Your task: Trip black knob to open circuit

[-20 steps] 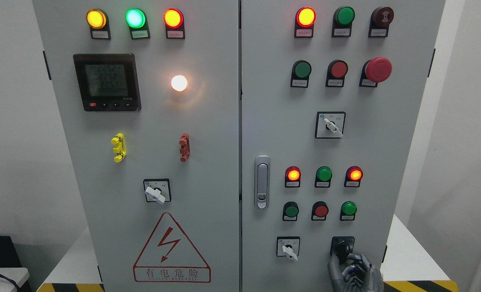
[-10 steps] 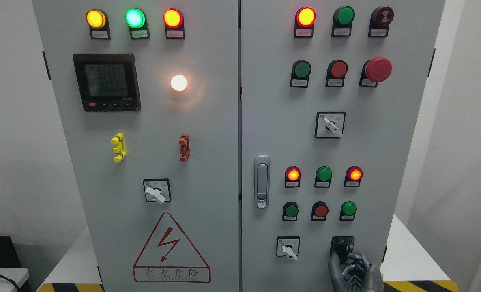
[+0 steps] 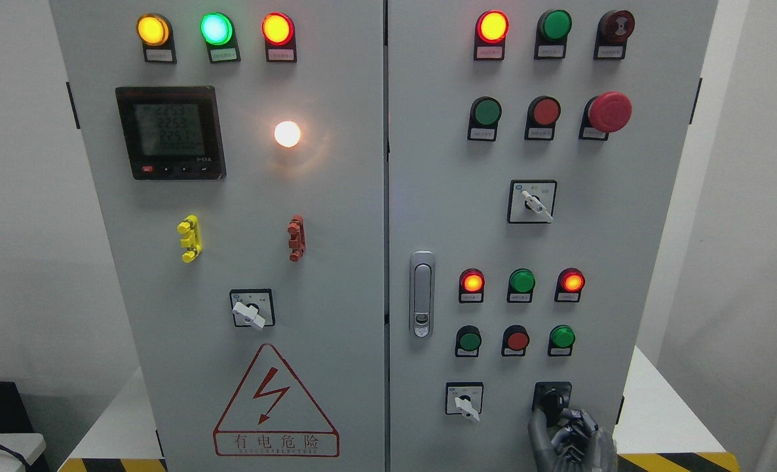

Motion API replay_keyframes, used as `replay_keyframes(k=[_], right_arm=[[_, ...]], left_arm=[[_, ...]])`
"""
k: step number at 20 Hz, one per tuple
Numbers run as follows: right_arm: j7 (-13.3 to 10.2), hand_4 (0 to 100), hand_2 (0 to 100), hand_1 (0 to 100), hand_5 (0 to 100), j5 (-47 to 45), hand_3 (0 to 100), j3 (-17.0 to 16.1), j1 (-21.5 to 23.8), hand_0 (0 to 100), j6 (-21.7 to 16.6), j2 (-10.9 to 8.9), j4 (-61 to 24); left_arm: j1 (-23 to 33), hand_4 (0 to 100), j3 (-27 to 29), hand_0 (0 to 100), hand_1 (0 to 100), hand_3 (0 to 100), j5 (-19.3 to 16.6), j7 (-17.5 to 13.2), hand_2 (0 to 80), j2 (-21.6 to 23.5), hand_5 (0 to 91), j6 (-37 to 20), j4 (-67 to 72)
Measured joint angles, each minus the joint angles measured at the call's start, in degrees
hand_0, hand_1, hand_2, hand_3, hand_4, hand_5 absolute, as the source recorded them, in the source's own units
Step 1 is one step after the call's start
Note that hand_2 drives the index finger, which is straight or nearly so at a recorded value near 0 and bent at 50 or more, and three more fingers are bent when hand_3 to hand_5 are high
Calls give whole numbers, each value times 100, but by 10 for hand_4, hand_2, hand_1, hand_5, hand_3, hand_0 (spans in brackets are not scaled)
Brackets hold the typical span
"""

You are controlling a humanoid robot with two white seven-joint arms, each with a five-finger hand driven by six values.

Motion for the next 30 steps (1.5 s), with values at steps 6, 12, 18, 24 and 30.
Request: replay_keyframes(k=[6, 12, 18, 24, 30], right_arm=[[26, 945, 612, 714, 965, -144, 942, 19, -2, 404, -2, 1, -8], [29, 948, 616, 712, 965, -192, 947, 31, -6, 403, -2, 1, -11], [29, 950, 622, 702, 967, -233, 949, 39, -8, 400, -7, 1, -15], [29, 953, 627, 698, 967, -315, 950, 46, -9, 399, -41, 1, -20], [29, 956, 631, 695, 968, -376, 953, 55, -18, 397, -43, 1, -22]], left_arm=[[0, 0, 0, 120, 389, 0, 0, 0, 0, 0, 0, 0, 0], [0, 0, 0, 120, 389, 0, 0, 0, 0, 0, 0, 0, 0], [0, 0, 0, 120, 389, 0, 0, 0, 0, 0, 0, 0, 0], [0, 0, 0, 120, 389, 0, 0, 0, 0, 0, 0, 0, 0], [0, 0, 0, 120, 389, 0, 0, 0, 0, 0, 0, 0, 0]])
